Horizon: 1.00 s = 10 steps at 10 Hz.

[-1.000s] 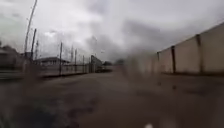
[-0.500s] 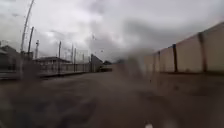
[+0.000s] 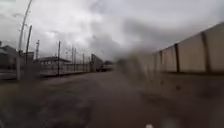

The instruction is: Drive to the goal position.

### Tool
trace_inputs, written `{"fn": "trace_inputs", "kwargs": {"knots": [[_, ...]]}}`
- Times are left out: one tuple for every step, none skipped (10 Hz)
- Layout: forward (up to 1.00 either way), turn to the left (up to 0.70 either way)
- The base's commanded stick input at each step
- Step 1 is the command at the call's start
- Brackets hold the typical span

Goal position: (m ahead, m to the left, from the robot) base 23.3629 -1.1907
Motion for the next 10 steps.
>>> {"fn": "trace_inputs", "kwargs": {"knots": [[0.50, 0.02], [0.50, 0.02], [0.50, 0.02], [0.50, 0.02], [0.50, 0.02], [0.50, 0.02], [0.50, 0.02], [0.50, 0.02], [0.50, 0.02], [0.50, 0.02]]}}
